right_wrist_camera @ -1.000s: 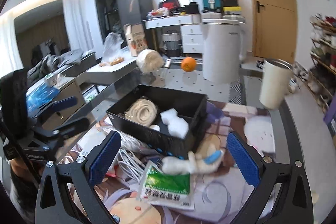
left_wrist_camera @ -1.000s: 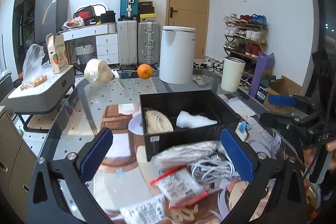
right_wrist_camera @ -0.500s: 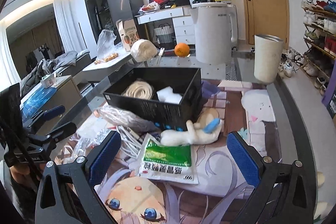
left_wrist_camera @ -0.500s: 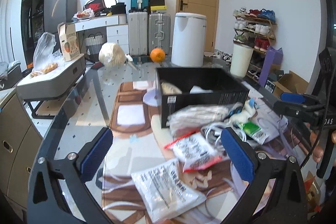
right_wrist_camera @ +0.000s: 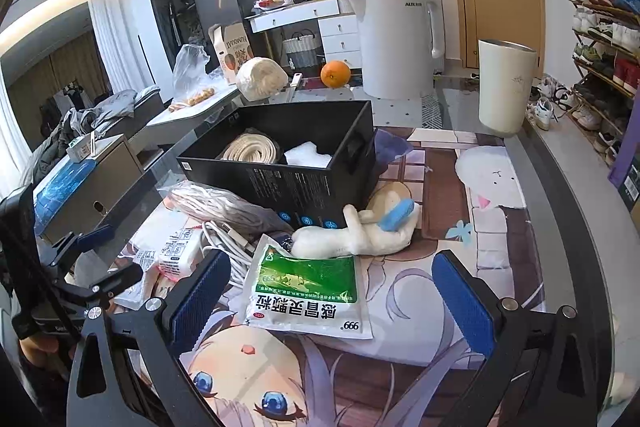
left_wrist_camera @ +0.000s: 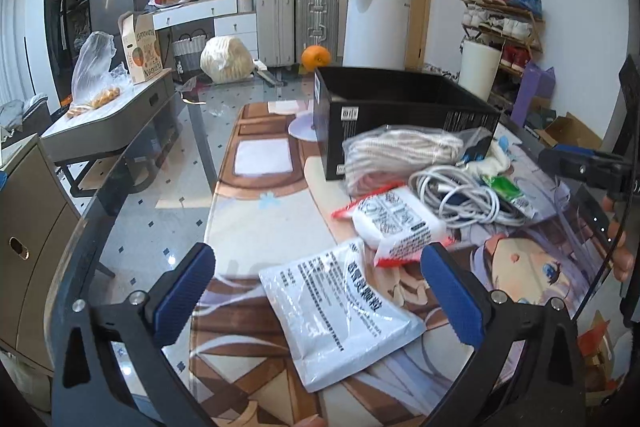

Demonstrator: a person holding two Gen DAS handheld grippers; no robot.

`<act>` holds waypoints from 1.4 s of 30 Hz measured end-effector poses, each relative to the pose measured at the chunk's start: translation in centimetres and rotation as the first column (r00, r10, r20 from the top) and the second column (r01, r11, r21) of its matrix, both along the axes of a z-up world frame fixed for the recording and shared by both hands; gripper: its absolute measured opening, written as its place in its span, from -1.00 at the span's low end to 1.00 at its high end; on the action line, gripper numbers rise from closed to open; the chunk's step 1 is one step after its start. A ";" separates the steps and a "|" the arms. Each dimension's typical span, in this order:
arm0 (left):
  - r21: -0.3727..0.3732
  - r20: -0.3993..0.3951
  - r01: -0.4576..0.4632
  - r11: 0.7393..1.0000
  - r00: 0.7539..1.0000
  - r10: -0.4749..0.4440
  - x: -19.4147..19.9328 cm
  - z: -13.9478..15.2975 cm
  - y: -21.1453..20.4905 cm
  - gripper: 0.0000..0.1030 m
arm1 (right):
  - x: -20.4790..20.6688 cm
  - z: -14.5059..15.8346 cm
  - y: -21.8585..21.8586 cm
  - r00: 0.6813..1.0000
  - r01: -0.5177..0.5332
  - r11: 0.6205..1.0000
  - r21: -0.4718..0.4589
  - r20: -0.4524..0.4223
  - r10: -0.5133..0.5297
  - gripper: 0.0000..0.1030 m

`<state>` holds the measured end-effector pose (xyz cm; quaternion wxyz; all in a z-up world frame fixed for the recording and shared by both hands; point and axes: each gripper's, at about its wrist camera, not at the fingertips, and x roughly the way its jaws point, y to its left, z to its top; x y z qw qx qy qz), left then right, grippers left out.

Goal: Organize soft objects
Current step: 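Grasp the white printed packet with the left gripper while the right gripper grasps the green packet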

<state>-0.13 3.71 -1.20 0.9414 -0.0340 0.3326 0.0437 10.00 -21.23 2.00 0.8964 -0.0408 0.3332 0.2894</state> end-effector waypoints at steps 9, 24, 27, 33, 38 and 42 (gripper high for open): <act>-0.014 -0.069 -0.018 1.000 0.997 0.017 0.6 -1.2 0.2 1.00 | 0.1 -0.1 0.3 1.000 0.001 1.000 -0.013 -0.004 -0.001 0.99; -0.012 -0.104 -0.014 1.000 0.994 0.012 0.7 -2.1 0.5 1.00 | 1.4 -2.3 1.5 0.996 -0.022 0.998 -0.067 -0.087 0.016 0.99; -0.008 -0.103 -0.012 1.000 0.995 0.011 0.7 -2.2 0.5 1.00 | 1.7 -3.0 2.1 0.994 -0.040 0.996 -0.084 -0.108 0.031 0.99; 0.001 -0.102 -0.010 1.000 0.995 0.011 0.7 -2.2 0.4 1.00 | 2.4 -3.9 2.3 0.988 -0.052 0.995 -0.084 -0.153 0.039 0.98; 0.004 -0.101 -0.010 1.000 0.995 0.010 0.6 -2.1 0.3 1.00 | 2.4 -4.3 2.4 0.987 -0.058 0.993 -0.100 -0.155 0.042 0.88; 0.007 -0.101 -0.009 1.000 0.995 0.010 0.5 -2.1 0.2 1.00 | 2.2 -4.3 2.4 0.987 -0.071 0.992 -0.101 -0.153 0.055 0.76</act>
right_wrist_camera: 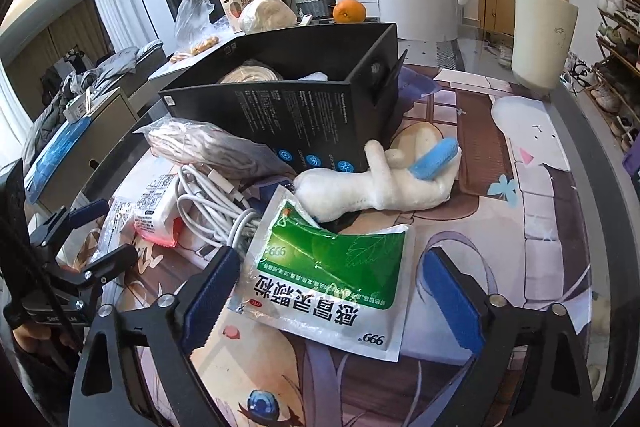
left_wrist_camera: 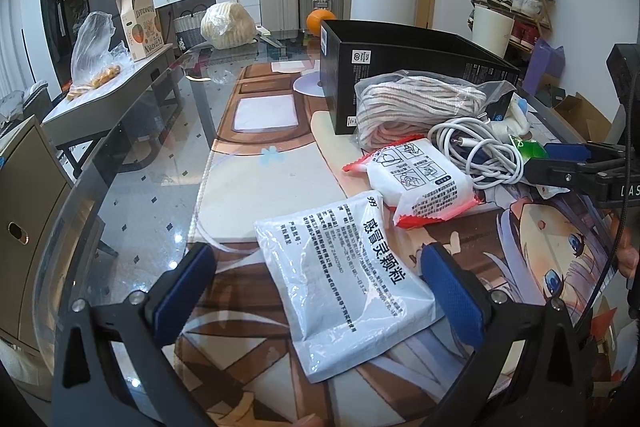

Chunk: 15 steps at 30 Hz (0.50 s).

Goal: Organize soft objects
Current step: 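Grasp the white printed packet with the left gripper while the right gripper grasps the green packet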

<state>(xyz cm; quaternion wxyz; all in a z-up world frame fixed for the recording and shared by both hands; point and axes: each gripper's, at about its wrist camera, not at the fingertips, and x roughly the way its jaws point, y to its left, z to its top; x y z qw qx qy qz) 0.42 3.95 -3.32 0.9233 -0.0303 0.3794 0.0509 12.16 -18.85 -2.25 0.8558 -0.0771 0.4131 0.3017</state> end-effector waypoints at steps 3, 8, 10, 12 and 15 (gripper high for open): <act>-0.001 0.001 0.000 1.000 1.000 0.000 0.0 0.0 0.0 1.00 | -0.3 0.0 0.0 1.000 -0.011 1.000 -0.007 0.007 0.011 0.67; -0.001 0.000 0.001 1.000 1.000 -0.001 0.0 0.0 0.0 1.00 | -0.7 -0.1 0.1 0.999 -0.022 0.999 -0.023 0.023 0.023 0.55; -0.001 -0.001 0.004 1.000 1.000 -0.004 0.0 0.0 0.0 1.00 | -0.9 -0.1 0.1 0.999 -0.028 0.999 -0.023 0.028 0.029 0.52; 0.000 -0.001 0.008 1.000 1.000 -0.008 0.0 0.1 0.0 1.00 | -1.0 -0.1 0.1 0.999 -0.032 0.999 -0.023 0.034 0.032 0.50; 0.001 0.003 0.015 1.000 1.000 -0.015 -0.1 0.2 -0.1 1.00 | -1.2 -0.2 0.0 0.999 -0.033 0.999 -0.025 0.039 0.034 0.47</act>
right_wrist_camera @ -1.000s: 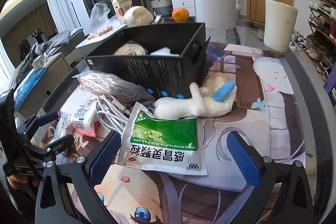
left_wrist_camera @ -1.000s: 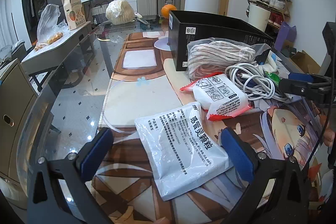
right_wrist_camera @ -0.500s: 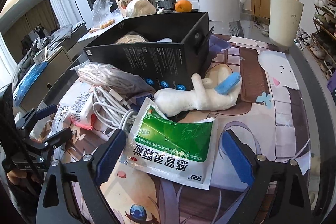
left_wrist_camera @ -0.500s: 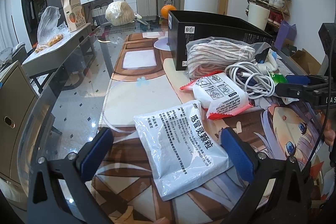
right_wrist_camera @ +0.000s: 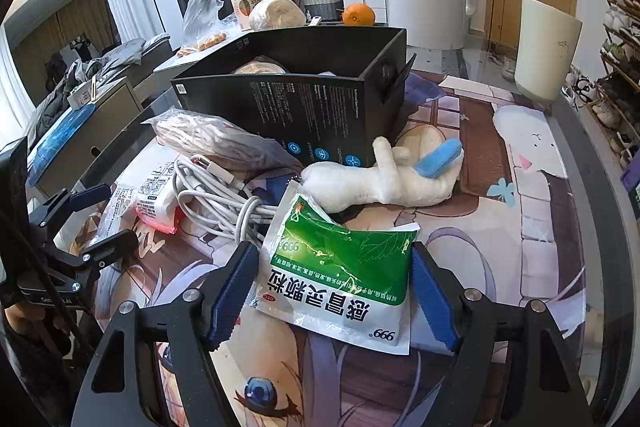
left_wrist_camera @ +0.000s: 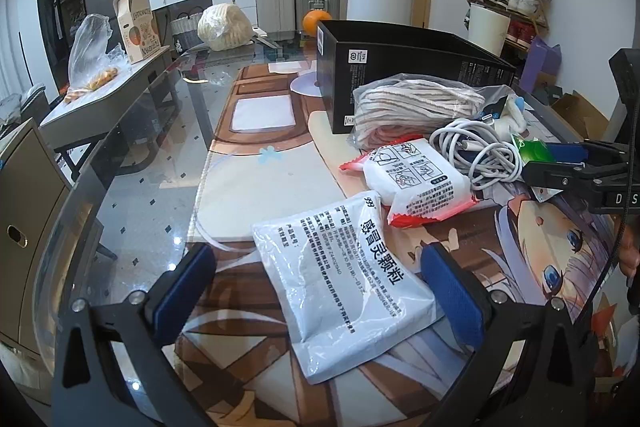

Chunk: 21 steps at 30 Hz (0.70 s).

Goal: Organize soft objects
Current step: 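Grasp the white printed packet with the left gripper while the right gripper grasps the green packet, then carry the white packet and green packet over the black box with both grippers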

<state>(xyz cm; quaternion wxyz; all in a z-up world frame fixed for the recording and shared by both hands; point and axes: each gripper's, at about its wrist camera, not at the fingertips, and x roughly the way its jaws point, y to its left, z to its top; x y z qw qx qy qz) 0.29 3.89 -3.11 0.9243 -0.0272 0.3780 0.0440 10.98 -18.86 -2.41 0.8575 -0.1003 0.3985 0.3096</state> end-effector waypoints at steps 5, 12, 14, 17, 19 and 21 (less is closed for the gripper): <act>0.002 0.011 0.021 1.000 1.000 -0.021 -0.2 -0.1 -0.3 0.98 | -0.3 0.0 -0.2 1.000 0.000 1.000 -0.002 0.008 0.000 0.28; 0.007 0.031 0.078 0.997 0.996 -0.078 -0.5 0.3 -0.9 0.55 | -0.4 0.1 -0.3 1.000 -0.011 1.000 0.006 0.010 0.011 0.18; 0.008 0.039 0.079 0.997 0.996 -0.079 -0.5 0.4 -1.0 0.40 | -0.5 0.2 -0.2 1.000 -0.013 1.000 0.008 0.010 0.013 0.15; 0.006 0.051 0.073 0.997 0.996 -0.074 -0.7 0.4 -0.8 0.13 | -0.5 0.2 -0.3 1.000 -0.014 1.000 0.012 0.012 0.013 0.12; -0.002 0.056 0.078 0.997 0.995 -0.078 -0.7 0.5 -0.8 0.01 | -0.5 0.2 -0.5 1.000 -0.011 1.000 0.016 0.012 0.011 0.10; -0.001 0.059 0.084 0.996 0.995 -0.083 -0.7 0.5 -0.8 -0.04 | -0.5 0.2 -0.7 1.000 -0.008 1.000 0.022 0.010 0.007 0.10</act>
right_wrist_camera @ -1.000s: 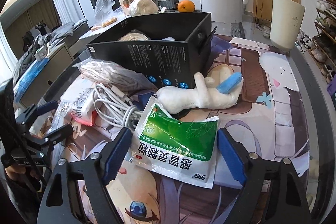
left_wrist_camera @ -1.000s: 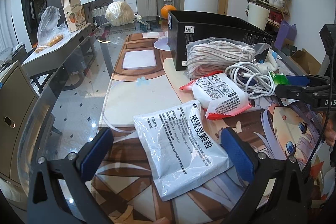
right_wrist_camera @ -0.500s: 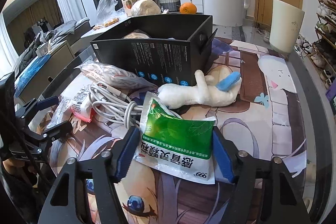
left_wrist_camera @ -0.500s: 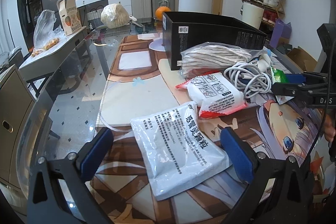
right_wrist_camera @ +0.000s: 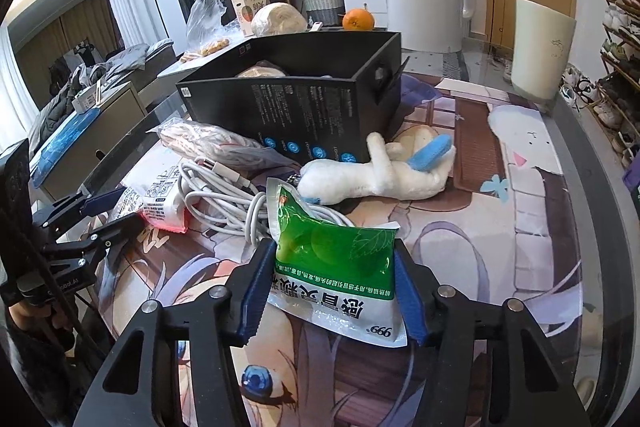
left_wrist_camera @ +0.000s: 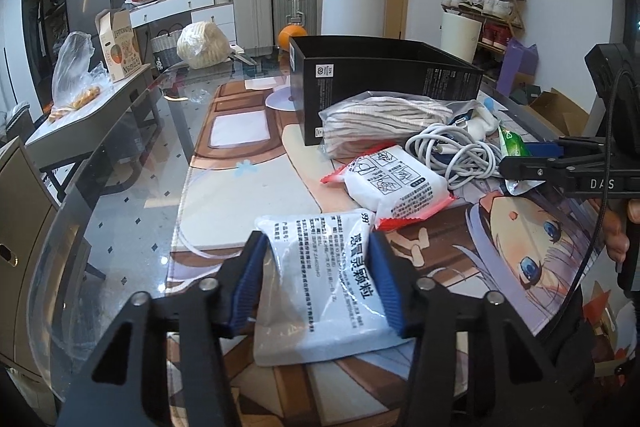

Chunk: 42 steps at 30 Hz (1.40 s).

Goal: Organize soft objects
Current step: 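Carry the white packet and green packet over the black box with both grippers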

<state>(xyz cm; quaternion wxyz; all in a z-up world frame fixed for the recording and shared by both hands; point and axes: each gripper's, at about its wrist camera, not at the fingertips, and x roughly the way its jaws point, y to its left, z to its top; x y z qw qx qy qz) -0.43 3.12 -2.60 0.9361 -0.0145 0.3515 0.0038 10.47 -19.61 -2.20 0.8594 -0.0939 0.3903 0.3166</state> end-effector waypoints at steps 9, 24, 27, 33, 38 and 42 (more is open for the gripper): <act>-0.015 0.023 -0.015 1.000 1.000 0.015 -0.4 0.2 0.4 -0.13 | -0.3 0.8 -1.2 1.000 0.015 0.999 0.039 0.019 -0.015 0.09; -0.069 0.105 -0.058 0.996 0.992 0.065 -1.3 2.5 1.8 -0.13 | -0.7 2.5 -1.6 0.997 0.016 0.997 0.072 0.069 -0.021 0.09; -0.074 0.126 -0.055 0.996 0.990 0.064 -1.1 3.2 1.8 -0.13 | -0.7 3.1 -1.5 0.996 0.015 0.997 0.079 0.083 -0.021 0.09; -0.065 0.162 -0.033 0.997 0.986 0.043 -0.3 4.9 1.2 -0.13 | -0.8 4.1 -1.0 0.994 0.008 0.996 0.085 0.106 -0.017 0.09; -0.059 0.189 -0.012 0.998 0.982 0.023 0.8 6.3 0.7 -0.13 | -0.6 5.1 -0.5 0.992 0.001 0.996 0.088 0.128 -0.012 0.09; -0.061 0.210 0.001 0.998 0.978 0.012 1.9 7.5 0.2 -0.13 | -0.5 6.1 -0.2 0.989 -0.005 0.996 0.089 0.151 -0.009 0.09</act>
